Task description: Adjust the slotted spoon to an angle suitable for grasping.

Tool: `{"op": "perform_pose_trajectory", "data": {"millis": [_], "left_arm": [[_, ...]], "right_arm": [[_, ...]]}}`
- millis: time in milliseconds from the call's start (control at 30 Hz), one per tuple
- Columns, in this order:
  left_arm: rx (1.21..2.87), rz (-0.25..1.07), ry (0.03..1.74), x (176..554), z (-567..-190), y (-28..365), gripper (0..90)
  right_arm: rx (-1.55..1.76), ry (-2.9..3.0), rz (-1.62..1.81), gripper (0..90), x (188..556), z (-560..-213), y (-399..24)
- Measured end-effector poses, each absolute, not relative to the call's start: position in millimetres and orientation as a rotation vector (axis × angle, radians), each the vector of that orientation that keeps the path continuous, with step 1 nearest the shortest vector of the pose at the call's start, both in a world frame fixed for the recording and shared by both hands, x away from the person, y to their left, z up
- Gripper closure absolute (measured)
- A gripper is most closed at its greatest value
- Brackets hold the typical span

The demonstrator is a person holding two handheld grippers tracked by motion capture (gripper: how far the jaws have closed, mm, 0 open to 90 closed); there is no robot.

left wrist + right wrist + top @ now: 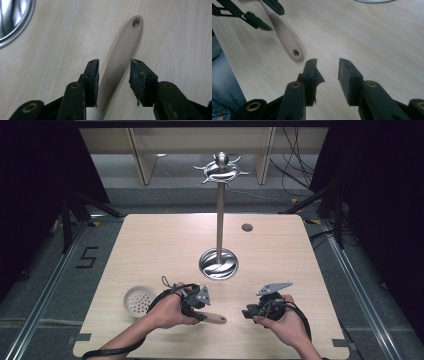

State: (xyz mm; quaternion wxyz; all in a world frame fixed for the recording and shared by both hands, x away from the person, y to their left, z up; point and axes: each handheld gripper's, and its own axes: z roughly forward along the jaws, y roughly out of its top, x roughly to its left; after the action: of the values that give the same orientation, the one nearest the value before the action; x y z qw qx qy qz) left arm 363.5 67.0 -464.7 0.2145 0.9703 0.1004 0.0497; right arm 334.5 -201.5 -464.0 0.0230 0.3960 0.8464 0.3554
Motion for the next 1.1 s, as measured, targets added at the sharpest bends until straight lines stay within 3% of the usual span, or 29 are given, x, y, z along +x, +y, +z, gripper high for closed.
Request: {"op": "perform_pose_trajectory", "data": {"millis": [533, 1100], "left_arm": [[2.824, 0.045, 0.169, 374, -475, 54, 55.8], [2.888, -0.008, 0.15, 379, -479, 49, 61.9]], "right_arm": [[1.233, 2.623, 1.103, 67.1, 334, -465, -202], [1.249, 2.624, 1.099, 66.6, 334, -464, -203]]}}
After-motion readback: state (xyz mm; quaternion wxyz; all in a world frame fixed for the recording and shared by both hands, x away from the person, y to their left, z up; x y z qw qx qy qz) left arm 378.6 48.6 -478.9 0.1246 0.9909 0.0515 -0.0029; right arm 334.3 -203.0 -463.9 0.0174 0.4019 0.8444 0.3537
